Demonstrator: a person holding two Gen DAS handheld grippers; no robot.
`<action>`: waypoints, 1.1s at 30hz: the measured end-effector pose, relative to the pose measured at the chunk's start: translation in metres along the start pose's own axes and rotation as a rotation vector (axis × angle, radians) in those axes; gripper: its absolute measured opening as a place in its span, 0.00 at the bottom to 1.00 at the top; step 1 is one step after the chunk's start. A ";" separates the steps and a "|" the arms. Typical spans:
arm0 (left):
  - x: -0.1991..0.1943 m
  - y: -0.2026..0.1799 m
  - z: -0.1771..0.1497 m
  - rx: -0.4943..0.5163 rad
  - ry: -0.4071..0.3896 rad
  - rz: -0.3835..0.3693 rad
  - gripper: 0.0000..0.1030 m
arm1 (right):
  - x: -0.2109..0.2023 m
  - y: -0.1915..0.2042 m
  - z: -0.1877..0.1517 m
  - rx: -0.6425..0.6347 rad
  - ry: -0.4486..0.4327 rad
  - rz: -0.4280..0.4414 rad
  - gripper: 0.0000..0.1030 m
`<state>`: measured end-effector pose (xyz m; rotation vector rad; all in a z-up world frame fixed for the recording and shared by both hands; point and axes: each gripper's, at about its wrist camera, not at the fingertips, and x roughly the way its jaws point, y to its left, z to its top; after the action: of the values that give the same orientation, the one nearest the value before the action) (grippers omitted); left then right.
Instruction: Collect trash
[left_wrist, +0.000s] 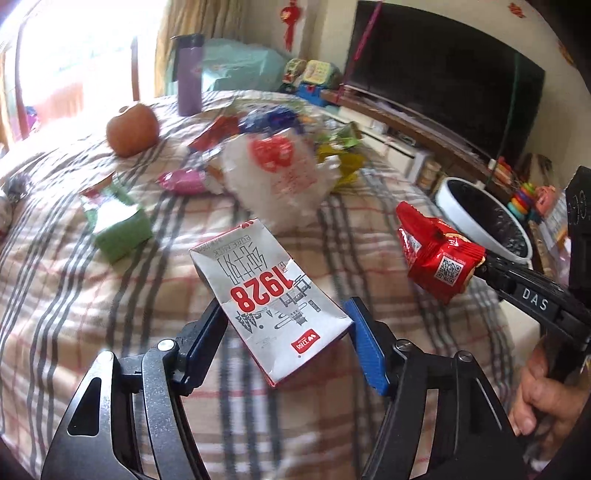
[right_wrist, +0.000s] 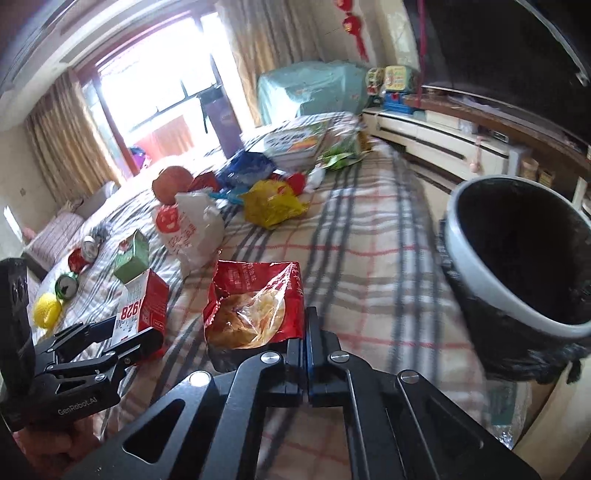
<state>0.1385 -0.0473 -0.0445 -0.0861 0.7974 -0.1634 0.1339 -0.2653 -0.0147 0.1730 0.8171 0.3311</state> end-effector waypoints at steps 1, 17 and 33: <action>0.000 -0.004 0.002 0.010 -0.003 -0.013 0.64 | -0.005 -0.005 0.000 0.012 -0.008 -0.006 0.00; 0.011 -0.090 0.030 0.166 -0.018 -0.182 0.63 | -0.057 -0.082 0.010 0.152 -0.101 -0.126 0.00; 0.026 -0.154 0.054 0.257 -0.027 -0.273 0.63 | -0.070 -0.136 0.020 0.217 -0.116 -0.206 0.00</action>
<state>0.1779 -0.2022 -0.0044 0.0460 0.7300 -0.5202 0.1341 -0.4174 0.0091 0.3059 0.7473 0.0373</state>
